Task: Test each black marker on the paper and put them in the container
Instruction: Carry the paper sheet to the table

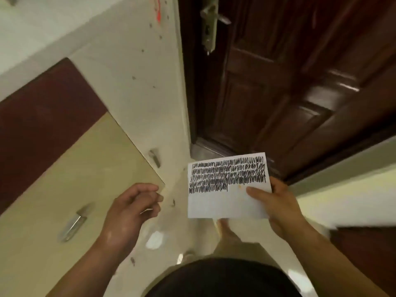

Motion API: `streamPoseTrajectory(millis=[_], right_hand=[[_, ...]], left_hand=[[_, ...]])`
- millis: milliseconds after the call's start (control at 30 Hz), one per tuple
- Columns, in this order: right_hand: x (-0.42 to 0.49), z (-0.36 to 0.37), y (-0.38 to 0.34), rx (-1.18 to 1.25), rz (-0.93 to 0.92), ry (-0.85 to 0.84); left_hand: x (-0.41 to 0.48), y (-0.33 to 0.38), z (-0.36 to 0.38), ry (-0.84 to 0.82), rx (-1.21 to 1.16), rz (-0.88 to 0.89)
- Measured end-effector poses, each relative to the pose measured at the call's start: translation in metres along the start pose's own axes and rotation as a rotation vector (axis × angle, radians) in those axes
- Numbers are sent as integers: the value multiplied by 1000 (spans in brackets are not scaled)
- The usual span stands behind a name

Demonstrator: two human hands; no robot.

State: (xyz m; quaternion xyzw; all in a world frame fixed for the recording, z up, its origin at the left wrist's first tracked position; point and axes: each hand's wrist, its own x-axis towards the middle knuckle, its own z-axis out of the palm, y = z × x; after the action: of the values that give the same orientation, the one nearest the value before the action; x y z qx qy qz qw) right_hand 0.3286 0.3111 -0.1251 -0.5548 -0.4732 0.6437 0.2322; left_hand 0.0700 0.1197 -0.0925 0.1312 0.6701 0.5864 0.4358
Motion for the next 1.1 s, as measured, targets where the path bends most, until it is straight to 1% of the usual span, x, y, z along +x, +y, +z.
streamPoseTrajectory(millis=[100,200,400,467,567,667,800,900,1000,1100], right_hand=[[-60,-34,48,151,56,165],[-117,-71,93,259,138,338],[-228,-158,172,458,232,630],[-267,-189,198,534,237,726],[-328,-242,242,647,248,861],[-391,-298,295,757,253,972],[-468,-380,359,843,261,1066],[-519,-436,392,905,266,1159],[-553,-492,413,988,227,1217],[-567,-547,430,1037,216,1278]], left_hand=[[-11,-25,8,-135,90,-72],[-26,-44,32,-281,176,-119],[-74,-80,125,-591,385,-170],[-99,-93,165,-696,463,-161],[-146,-117,232,-808,587,-131],[-206,-157,302,-908,642,-157],[-305,-219,397,-1006,697,-202],[-374,-253,464,-1100,747,-216],[-424,-275,531,-1177,828,-223],[-462,-298,603,-1240,895,-169]])
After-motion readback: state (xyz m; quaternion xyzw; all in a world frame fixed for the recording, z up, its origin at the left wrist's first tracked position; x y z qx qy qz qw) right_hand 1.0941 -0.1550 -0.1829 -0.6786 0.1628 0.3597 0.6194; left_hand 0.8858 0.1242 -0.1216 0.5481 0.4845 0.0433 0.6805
